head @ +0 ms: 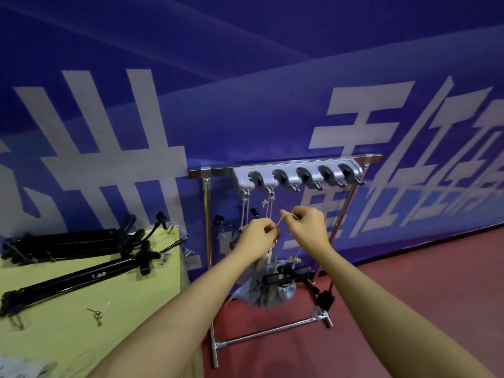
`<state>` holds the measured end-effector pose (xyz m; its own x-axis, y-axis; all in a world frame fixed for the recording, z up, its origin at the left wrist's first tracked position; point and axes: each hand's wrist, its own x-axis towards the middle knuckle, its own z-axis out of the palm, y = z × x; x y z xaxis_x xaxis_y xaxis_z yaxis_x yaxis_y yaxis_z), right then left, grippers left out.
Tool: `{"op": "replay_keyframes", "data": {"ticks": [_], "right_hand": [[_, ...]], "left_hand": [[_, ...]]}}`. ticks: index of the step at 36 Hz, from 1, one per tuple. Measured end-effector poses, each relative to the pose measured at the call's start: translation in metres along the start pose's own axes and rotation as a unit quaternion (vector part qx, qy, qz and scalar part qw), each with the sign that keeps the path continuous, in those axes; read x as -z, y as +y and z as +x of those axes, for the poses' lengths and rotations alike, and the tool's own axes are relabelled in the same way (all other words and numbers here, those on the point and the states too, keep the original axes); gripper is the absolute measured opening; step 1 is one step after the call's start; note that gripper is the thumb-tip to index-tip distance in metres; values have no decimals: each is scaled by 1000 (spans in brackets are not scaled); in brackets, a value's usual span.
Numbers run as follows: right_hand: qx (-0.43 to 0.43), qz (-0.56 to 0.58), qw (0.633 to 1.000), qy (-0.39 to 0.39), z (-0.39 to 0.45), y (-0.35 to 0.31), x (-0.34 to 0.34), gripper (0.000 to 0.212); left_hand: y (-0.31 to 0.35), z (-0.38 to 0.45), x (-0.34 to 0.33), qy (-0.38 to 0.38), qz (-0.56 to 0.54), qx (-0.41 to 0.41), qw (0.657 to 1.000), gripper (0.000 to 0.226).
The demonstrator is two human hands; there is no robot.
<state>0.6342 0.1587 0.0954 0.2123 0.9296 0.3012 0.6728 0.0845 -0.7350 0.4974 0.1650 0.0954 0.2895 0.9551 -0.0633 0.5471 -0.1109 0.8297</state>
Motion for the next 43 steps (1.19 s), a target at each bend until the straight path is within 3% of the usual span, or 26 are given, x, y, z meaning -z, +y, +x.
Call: {"op": "replay_keyframes", "data": {"ticks": [6,12,17,27,33,39,43], "right_hand": [[-2,-4,999,-36,31,40,13,49],[-11,-40,993,-111,74,77,35,44],[-13,55,982,-181,109,94,43,21],[47,50,990,-126,146,113,9,20],[17,-7,990,-142,160,130,-6,20],[16,-38,982,-185,155,148,-16,21],[-34,-26,983,-179,149,149,-23,20]], "left_hand": [[10,38,-32,9,-37,23,999,21],[18,80,-68,78,-127,69,987,20],[26,108,-85,137,-132,86,978,13],[33,158,-99,245,-105,141,953,21],[25,179,-101,231,-37,180,955,25],[11,185,-112,200,-60,212,955,22],[9,185,-112,192,-77,228,951,17]]}}
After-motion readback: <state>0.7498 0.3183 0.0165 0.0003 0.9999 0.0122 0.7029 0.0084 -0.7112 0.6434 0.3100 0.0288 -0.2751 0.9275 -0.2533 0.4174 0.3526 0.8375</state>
